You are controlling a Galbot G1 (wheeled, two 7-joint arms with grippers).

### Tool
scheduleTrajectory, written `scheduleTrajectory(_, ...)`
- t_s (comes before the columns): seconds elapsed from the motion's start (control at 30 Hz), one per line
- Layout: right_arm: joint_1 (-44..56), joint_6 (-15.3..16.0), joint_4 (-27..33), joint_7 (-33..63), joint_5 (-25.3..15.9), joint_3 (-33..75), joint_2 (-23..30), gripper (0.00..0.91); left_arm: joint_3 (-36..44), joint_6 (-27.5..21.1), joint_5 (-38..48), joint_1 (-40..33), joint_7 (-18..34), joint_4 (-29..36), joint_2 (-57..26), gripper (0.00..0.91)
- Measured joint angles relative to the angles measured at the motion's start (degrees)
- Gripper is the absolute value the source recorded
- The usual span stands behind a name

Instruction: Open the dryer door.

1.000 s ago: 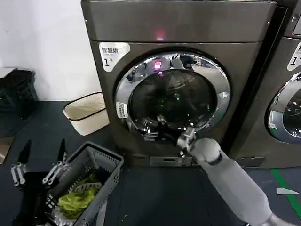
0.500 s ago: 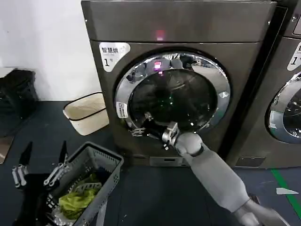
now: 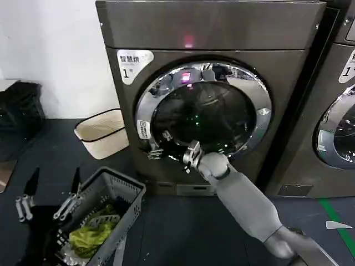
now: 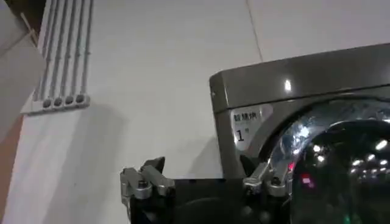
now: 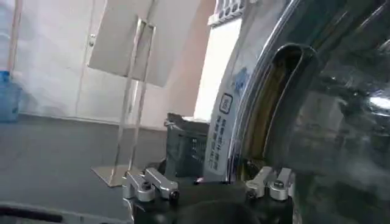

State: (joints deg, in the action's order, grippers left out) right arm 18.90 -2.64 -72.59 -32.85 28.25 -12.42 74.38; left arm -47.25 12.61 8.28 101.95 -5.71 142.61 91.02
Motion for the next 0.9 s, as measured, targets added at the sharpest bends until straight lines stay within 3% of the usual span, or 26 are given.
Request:
scheduleTrajectory(0.53, 4.0, 2.9, -7.9, -13.2, 7.0, 1.2, -7.4, 0.907, -9.0, -15.4, 12.9, -6.4, 2.7, -1.5, -7.3, 0.907)
scheduleTrajectory(0.63, 5.1, 2.6, -9.7, -16.7, 8.4, 1.6, -8.9, 0.907, -9.7, -15.3, 16.3, -7.0, 5.4, -2.7, -9.9, 0.907)
scheduleTrajectory(0.9, 8.6, 2.6, -14.7, -22.4, 9.3, 3.4, -12.5, 0.907, -8.0, -10.4, 21.2, -10.2, 5.2, -10.4, -19.5, 0.907)
